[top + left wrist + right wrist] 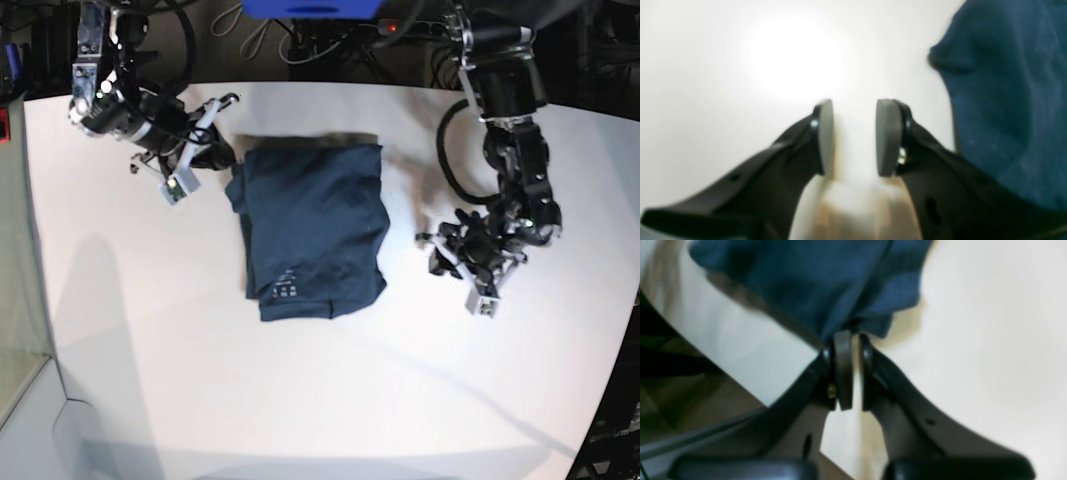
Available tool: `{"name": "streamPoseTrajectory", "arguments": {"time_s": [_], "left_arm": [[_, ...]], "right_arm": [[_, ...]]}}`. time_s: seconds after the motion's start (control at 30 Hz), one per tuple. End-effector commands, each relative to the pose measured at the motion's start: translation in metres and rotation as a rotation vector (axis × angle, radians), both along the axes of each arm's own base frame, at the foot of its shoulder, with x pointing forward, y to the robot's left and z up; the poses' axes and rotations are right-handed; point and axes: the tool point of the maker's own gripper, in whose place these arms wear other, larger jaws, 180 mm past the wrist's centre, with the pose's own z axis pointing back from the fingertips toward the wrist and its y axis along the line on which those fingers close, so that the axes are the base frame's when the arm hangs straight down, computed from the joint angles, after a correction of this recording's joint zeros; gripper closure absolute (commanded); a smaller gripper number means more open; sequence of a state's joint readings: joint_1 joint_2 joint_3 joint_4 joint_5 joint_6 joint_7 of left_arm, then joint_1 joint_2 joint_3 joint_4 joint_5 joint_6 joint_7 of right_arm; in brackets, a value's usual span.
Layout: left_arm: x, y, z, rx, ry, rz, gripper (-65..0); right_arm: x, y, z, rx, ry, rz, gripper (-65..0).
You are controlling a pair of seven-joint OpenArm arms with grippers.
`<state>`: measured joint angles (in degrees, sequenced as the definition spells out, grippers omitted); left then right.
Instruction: Layout the t-shirt on the table in an organized manner, then fold the t-shirt properly
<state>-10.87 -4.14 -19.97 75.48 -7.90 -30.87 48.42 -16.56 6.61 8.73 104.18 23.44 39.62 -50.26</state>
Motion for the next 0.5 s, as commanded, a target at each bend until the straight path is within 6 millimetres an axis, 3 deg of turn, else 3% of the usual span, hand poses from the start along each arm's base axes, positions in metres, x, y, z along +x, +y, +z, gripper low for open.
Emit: {"name": "streamPoseTrajectory", "arguments": {"time_s": [0.0, 0.1, 0.23, 0.33, 0.47], "left_arm": [[0.002, 0.018, 0.015, 0.018, -0.037, 0.018, -21.3], [-0.021, 0.052, 0.026, 0.034, -0.038, 0.065, -21.0], [-0.076, 0.086, 0.029, 0.113, 0.037, 0.093, -19.5], [-0.120, 0.088, 0.032, 0.192, 0.098, 0.062, -12.4], [-0.170, 0.075, 0.036, 0.250, 0.138, 0.004, -2.6]], "right_arm": [[0.007, -0.009, 0.012, -0.005, -0.046, -0.015, -3.1], [0.005, -0.025, 0.017, -0.031, -0.058, -0.056, -3.0], [-0.018, -0.041, 0.025, -0.074, -0.057, -0.087, -3.1], [-0.043, -0.046, 0.021, -0.094, -0.011, -0.096, -3.3], [-0.071, -0.062, 0.010, -0.123, 0.060, -0.136, -3.0]]}}
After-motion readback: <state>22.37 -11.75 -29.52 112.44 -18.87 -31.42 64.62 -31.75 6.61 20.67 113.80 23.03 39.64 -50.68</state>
